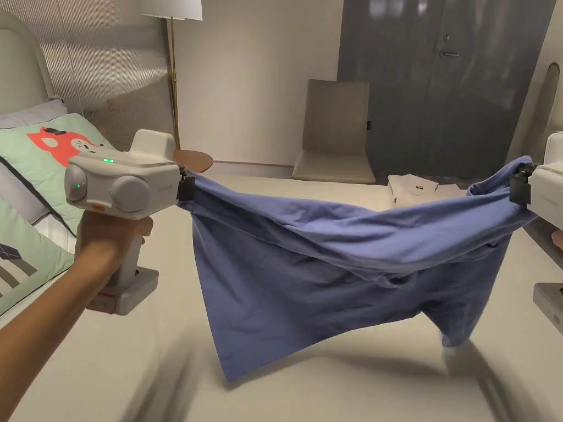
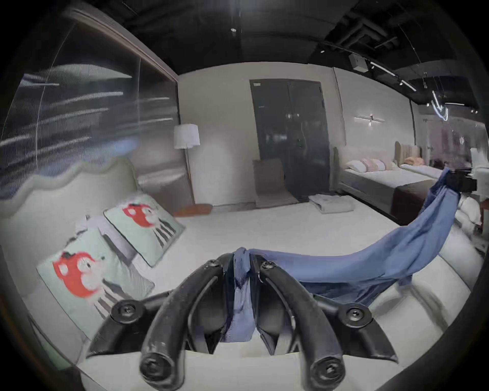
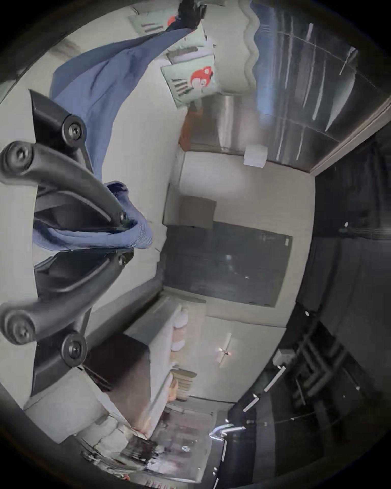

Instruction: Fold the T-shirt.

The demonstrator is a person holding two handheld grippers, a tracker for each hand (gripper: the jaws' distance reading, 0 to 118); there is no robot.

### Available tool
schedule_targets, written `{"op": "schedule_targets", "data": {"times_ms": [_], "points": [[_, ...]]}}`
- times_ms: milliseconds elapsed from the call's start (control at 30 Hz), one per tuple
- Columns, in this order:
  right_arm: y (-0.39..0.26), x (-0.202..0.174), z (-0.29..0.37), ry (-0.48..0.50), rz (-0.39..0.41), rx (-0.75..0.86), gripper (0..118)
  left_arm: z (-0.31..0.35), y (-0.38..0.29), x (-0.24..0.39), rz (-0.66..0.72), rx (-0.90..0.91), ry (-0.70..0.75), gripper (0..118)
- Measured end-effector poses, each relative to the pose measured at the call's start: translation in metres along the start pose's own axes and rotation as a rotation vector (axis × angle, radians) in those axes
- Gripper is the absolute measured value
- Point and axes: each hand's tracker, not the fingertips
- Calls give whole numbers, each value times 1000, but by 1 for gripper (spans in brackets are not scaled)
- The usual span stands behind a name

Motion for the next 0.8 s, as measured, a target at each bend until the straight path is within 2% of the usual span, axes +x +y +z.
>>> {"op": "schedule_targets", "data": {"times_ms": [100,167,300,400,533,800], "points": [[10,3,-13,-30,-8,36,10,-22,20,-8,3,16,22,10],[11,4,-20,-48,-21,54,10,-36,28,-15,69,18,28,10],[-2,6,-39,-21,-85,32,10,-63,21,-29,214,12,3,9],[-25,-6,-39,4,-82,-2,10,-74,-6,-29,211,-5,22,9],[-66,-24,-37,23,-23,-90,10,-81,-55,-28,161,-72,42,9],[-164,-43,-15,61,-29,-244,10,-51,-164,-30,180,-238,53,9]]}}
